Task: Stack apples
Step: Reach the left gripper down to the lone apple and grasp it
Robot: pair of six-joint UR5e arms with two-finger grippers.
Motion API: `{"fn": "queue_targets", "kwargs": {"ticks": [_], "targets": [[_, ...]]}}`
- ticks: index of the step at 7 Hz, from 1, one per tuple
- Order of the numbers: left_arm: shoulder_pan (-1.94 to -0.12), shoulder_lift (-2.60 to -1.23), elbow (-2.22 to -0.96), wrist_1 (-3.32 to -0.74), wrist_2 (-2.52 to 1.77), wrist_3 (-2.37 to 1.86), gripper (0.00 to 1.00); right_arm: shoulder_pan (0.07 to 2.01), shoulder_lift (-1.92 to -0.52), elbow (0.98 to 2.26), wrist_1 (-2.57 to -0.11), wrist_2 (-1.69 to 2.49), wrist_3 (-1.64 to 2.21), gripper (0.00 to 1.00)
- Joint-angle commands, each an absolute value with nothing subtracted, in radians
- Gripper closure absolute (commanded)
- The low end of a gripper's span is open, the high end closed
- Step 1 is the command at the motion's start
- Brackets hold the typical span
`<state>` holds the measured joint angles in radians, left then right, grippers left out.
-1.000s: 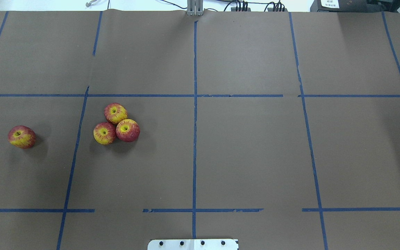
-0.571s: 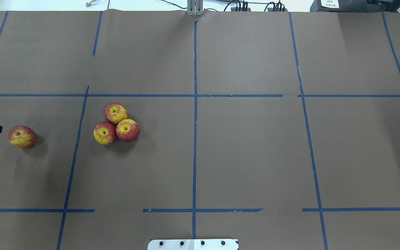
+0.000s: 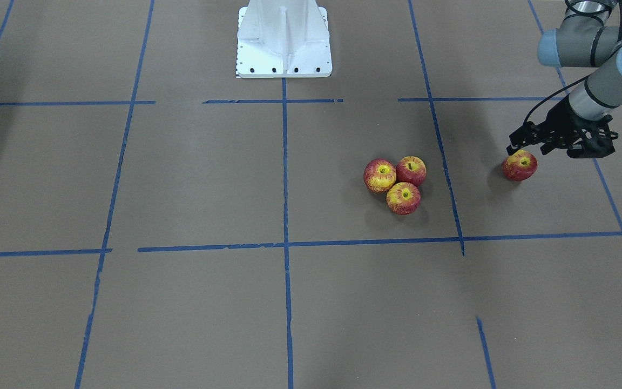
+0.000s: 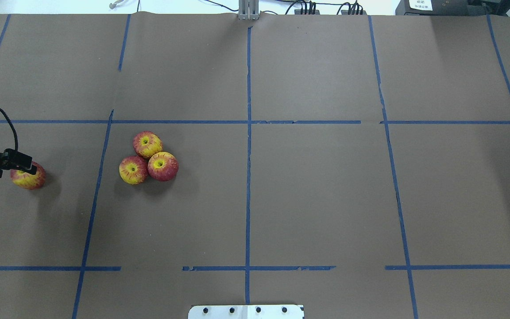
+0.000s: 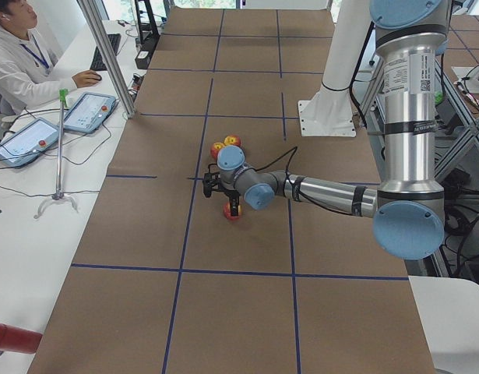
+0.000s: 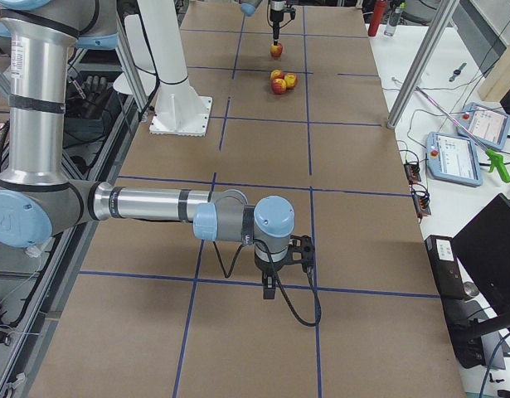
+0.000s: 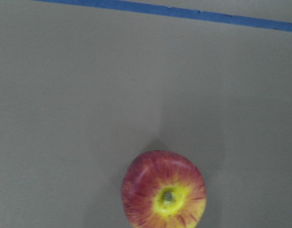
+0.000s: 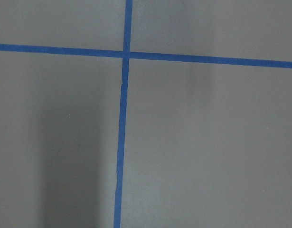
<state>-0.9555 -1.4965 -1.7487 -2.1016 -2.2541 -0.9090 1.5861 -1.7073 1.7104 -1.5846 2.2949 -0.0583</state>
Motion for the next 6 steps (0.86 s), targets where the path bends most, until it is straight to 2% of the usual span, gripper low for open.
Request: {"fn": "queue_targets", "kwargs": {"ticks": [1,6], "targets": [[-0.921,-1.54,-1.764,-1.991,-2.179,-0.905,0.0,1.586,-1.707,1.71,-1.585,2.295,-0.058,0.0],[-0.913,-1.528,-1.732,-1.993,-2.137,-0.864,0.0,1.586,-1.707,1.71,-1.585,2.295,-0.058,0.0]]}}
